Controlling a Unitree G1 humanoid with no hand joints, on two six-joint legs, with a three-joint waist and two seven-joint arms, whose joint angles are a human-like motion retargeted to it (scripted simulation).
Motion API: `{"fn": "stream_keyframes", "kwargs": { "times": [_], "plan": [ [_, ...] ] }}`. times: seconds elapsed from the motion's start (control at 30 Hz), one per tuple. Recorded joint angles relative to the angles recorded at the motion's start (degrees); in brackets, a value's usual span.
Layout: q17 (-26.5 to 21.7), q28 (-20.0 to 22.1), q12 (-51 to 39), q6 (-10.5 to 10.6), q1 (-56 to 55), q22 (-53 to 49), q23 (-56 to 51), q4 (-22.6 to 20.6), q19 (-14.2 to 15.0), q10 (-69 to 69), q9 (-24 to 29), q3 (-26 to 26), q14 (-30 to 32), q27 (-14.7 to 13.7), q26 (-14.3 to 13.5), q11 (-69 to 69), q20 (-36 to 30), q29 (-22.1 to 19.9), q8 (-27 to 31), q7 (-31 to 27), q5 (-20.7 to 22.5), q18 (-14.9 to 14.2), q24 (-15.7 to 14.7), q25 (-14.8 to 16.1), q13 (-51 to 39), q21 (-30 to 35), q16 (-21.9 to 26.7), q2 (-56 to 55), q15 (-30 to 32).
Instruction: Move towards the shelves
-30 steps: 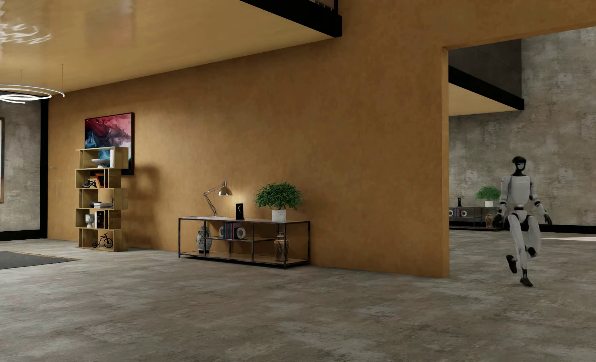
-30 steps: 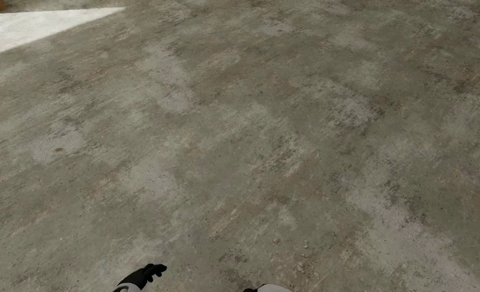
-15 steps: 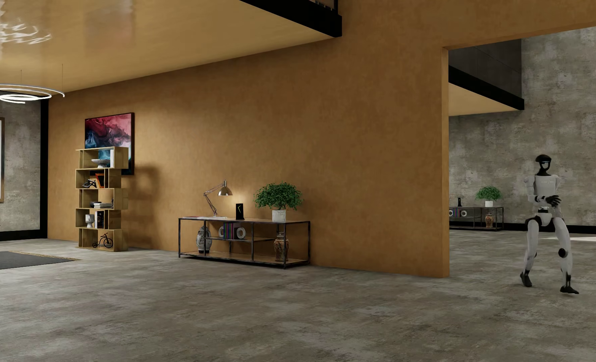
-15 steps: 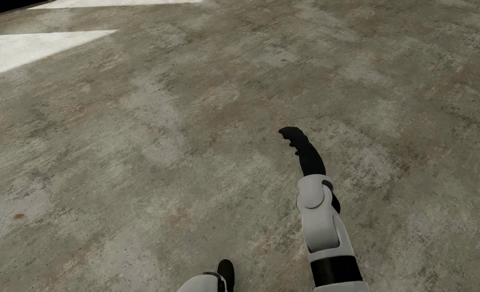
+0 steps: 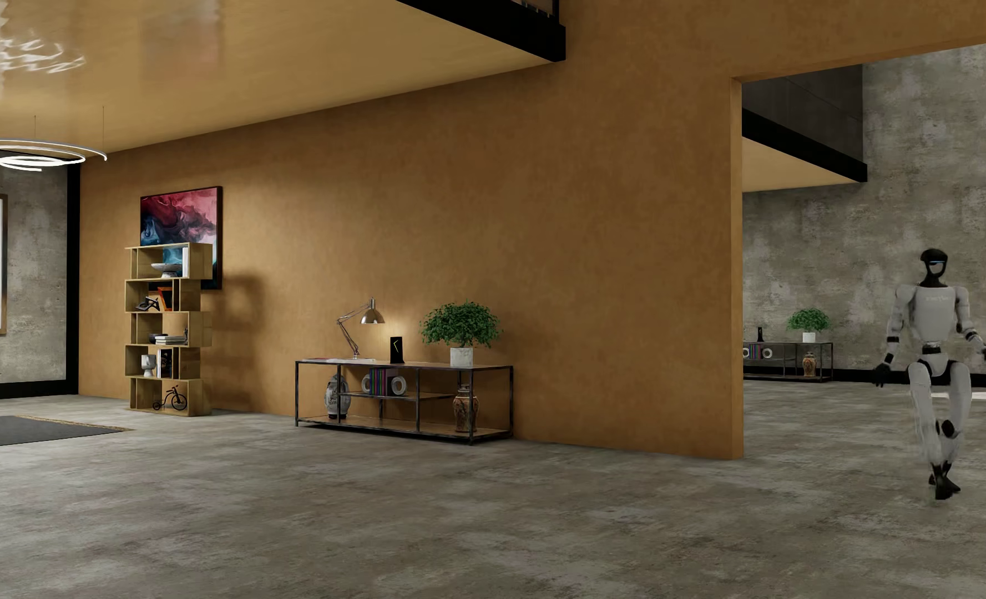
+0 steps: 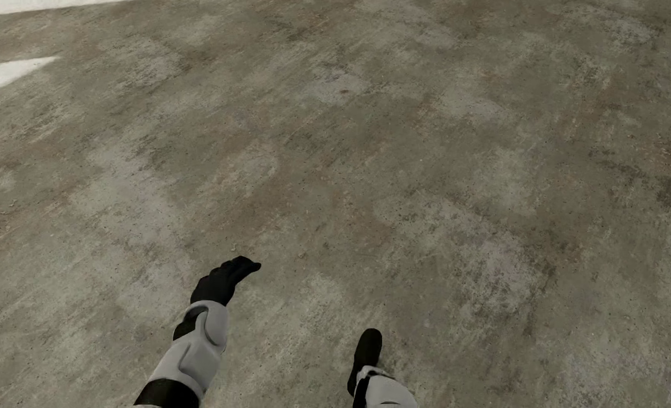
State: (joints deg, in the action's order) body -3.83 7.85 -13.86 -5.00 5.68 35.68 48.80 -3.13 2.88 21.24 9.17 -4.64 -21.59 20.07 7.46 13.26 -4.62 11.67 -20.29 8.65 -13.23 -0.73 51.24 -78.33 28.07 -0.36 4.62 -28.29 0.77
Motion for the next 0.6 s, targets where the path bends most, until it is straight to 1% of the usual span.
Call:
{"fn": "stream_keyframes", "kwargs": {
  "times": [0.03,0.07,0.1,0.13,0.17,0.2,0.23,0.27,0.3,0.33,0.37,0.4,0.43,0.47,0.5,0.53,0.57,0.6],
  "plan": [
    [0.36,1.13,-0.34,0.14,3.34,-2.07,-0.11,-0.09,1.13,-1.78,0.06,-0.23,-0.92,-2.16,-0.52,-5.76,0.37,1.95,4.15,0.96,2.47,-0.84,-1.76,0.38,2.76,-1.48,0.32,-1.11,-2.21],
    [0.66,1.87,0.50,0.22,6.59,-4.18,-0.07,-0.31,-0.88,-2.71,0.10,-0.05,-1.74,-2.96,-1.33,-4.17,1.58,5.33,1.34,2.78,2.89,-1.05,-4.37,1.43,4.37,-3.89,0.46,-1.72,-2.05],
    [0.81,1.61,2.27,0.56,9.38,-5.61,-0.05,0.02,-4.25,-2.34,0.19,-0.12,-1.64,-3.56,-1.01,0.16,2.76,9.03,-0.77,4.48,3.00,-2.29,-6.47,1.50,4.82,-5.54,0.64,-1.72,0.24],
    [1.42,1.33,4.26,1.20,11.57,-6.18,-1.03,1.13,-8.59,-0.05,0.34,-0.51,0.65,-4.09,-0.01,4.11,3.19,10.42,-1.87,5.40,3.41,-2.89,-7.36,0.84,4.61,-6.86,0.87,-1.31,3.14],
    [2.44,0.56,6.33,2.18,12.70,-5.39,-2.75,2.64,-12.98,4.00,0.56,-1.03,4.04,-3.80,0.37,8.59,2.55,8.93,-2.57,5.67,3.62,-2.14,-6.85,-0.40,4.24,-8.24,1.31,-0.36,5.93],
    [4.25,-0.82,8.34,3.43,11.49,-3.06,-4.65,5.06,-14.64,11.79,0.86,-1.57,10.40,-2.63,1.81,13.22,1.81,5.41,-2.71,5.91,4.56,-0.26,-5.29,-0.97,3.47,-10.10,1.95,0.27,4.36],
    [6.44,-3.23,10.14,4.73,8.76,0.15,-6.00,8.66,-15.67,22.34,1.16,-1.78,15.98,-0.74,4.02,16.09,1.14,1.26,-2.77,6.50,6.51,0.28,-3.23,-0.57,1.62,-12.12,2.58,1.66,1.69],
    [8.67,-6.93,11.84,6.14,4.34,3.88,-7.03,12.43,-15.54,33.84,1.50,-1.58,22.50,2.35,6.35,17.23,0.78,-3.49,-2.33,6.22,9.07,-0.01,-1.54,1.21,-1.60,-14.53,2.77,3.69,-1.01],
    [10.48,-10.87,13.46,7.33,-1.03,7.74,-7.44,14.50,-15.27,43.55,1.78,-1.04,24.54,5.08,9.00,16.95,0.54,-8.43,-1.29,4.46,11.94,1.73,0.13,3.42,-5.93,-16.29,2.87,6.40,-3.12],
    [11.72,-13.92,15.34,8.23,-7.08,10.76,-7.15,15.76,-14.99,51.29,2.01,-0.34,21.11,6.45,10.66,15.59,0.81,-11.92,0.17,2.32,14.83,3.08,1.26,5.42,-11.11,-16.64,2.95,9.47,-4.58],
    [12.35,-16.20,17.86,8.84,-13.12,12.55,-6.57,16.16,-14.71,56.65,2.12,0.46,19.16,7.02,11.23,13.27,1.63,-13.44,2.09,0.02,17.53,4.37,1.78,6.79,-16.54,-15.61,2.97,12.94,-5.43],
    [12.53,-17.21,20.94,9.23,-18.61,13.00,-6.14,16.86,-14.46,59.20,2.12,1.34,19.63,5.17,10.88,10.68,2.62,-14.49,4.46,-1.86,19.98,3.85,2.08,8.08,-21.94,-13.82,2.78,16.57,-6.01],
    [12.38,-17.51,24.25,9.48,-23.60,12.22,-6.17,17.19,-14.29,59.07,1.98,2.31,20.58,1.61,10.04,8.58,4.29,-14.24,7.16,-3.58,22.06,4.02,1.77,9.16,-27.00,-10.69,2.54,19.82,-6.76],
    [11.74,-17.68,27.61,9.64,-27.76,10.84,-6.91,17.45,-14.11,56.27,1.76,3.32,20.49,-2.84,9.50,6.91,5.95,-13.74,10.01,-4.70,23.57,3.58,1.39,10.27,-31.48,-6.84,2.10,23.01,-7.81],
    [10.37,-17.10,30.85,9.81,-30.89,8.86,-8.10,17.95,-13.93,50.81,1.59,4.27,19.58,-7.21,8.28,6.04,7.64,-12.67,12.78,-5.08,24.84,4.85,0.65,9.95,-35.81,-1.68,1.35,25.82,-9.28],
    [8.59,-15.89,33.73,10.03,-33.06,6.79,-10.17,17.93,-13.79,42.51,1.51,5.08,19.93,-10.68,6.69,5.78,9.50,-12.25,15.34,-4.73,25.69,5.67,-0.59,8.79,-39.93,3.61,0.13,28.18,-10.95],
    [6.92,-14.77,35.87,10.27,-33.91,5.35,-12.93,17.92,-13.69,31.09,1.49,5.68,21.23,-13.61,6.22,5.72,11.01,-11.69,17.34,-3.55,26.38,5.49,-1.47,7.99,-43.42,8.20,-1.11,30.35,-12.62],
    [5.29,-13.93,37.27,10.52,-33.45,4.43,-16.26,16.25,-13.69,16.67,1.41,6.07,21.84,-15.07,5.81,5.20,11.60,-11.50,18.72,-3.17,26.89,4.15,-1.53,7.38,-46.03,11.51,-2.11,32.60,-14.14]
  ]
}}
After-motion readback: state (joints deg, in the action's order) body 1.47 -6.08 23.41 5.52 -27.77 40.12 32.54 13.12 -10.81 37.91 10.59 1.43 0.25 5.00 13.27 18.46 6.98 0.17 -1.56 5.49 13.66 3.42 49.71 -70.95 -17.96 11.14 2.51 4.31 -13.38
